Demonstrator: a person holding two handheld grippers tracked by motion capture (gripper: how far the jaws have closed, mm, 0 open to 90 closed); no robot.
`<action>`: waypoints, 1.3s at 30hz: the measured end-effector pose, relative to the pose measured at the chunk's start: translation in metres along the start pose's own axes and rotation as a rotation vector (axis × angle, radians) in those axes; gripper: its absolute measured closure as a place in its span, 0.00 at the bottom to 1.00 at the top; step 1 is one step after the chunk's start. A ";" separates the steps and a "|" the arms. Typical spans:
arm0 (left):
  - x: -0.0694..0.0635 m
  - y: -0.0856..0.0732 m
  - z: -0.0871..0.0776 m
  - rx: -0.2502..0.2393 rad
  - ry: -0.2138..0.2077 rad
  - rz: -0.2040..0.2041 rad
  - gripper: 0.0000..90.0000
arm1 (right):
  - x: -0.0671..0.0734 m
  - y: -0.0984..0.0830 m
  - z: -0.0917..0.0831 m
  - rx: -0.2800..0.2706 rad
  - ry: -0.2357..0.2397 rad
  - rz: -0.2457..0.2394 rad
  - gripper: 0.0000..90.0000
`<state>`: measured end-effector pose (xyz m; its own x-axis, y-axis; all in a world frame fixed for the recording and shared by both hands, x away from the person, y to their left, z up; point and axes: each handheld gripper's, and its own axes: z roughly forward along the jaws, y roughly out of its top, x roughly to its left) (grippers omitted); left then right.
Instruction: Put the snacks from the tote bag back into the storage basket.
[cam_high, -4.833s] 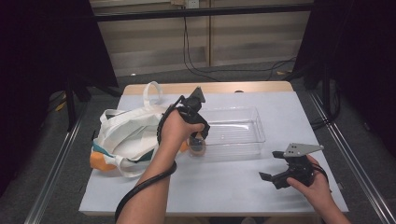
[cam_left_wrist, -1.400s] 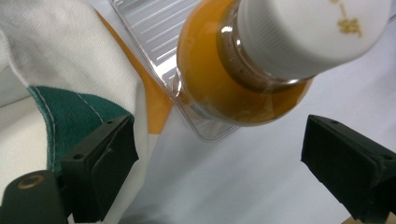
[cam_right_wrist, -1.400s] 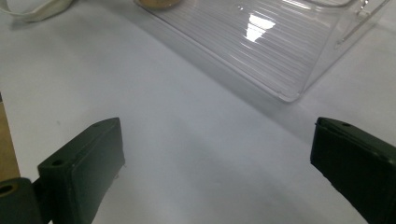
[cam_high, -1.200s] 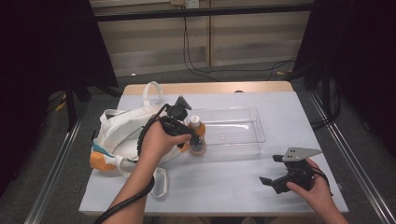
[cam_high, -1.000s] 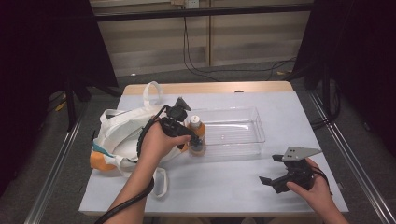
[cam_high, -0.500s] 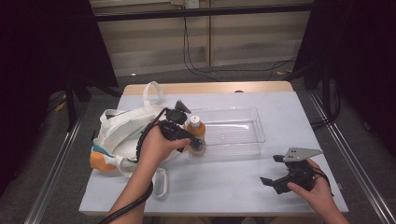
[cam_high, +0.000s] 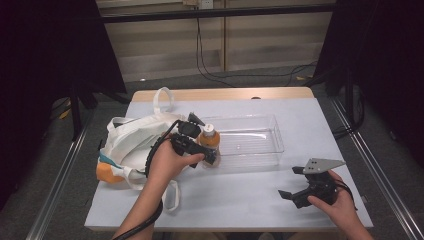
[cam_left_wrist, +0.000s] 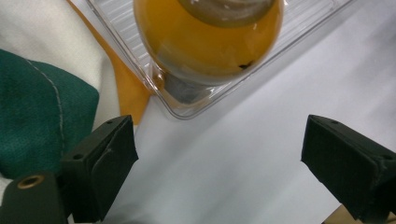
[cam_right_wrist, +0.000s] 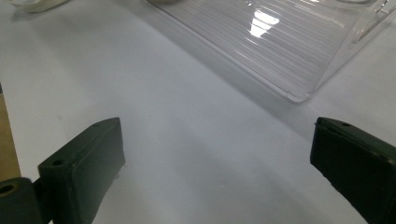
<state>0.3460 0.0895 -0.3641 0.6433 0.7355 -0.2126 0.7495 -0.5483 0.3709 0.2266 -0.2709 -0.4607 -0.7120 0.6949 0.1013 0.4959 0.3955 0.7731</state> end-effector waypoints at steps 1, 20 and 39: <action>0.000 0.000 0.000 0.000 -0.004 0.004 0.11 | 0.000 0.000 0.000 0.000 0.000 0.000 0.03; 0.000 -0.017 0.009 -0.007 -0.027 0.004 0.11 | 0.001 0.000 0.001 0.004 0.005 -0.004 0.03; 0.001 -0.029 0.018 -0.020 -0.032 0.011 0.11 | 0.001 0.000 0.002 0.006 0.006 -0.013 0.03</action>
<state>0.3275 0.0990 -0.3909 0.6565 0.7162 -0.2368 0.7391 -0.5480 0.3917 0.2268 -0.2692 -0.4620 -0.7211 0.6863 0.0953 0.4901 0.4079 0.7703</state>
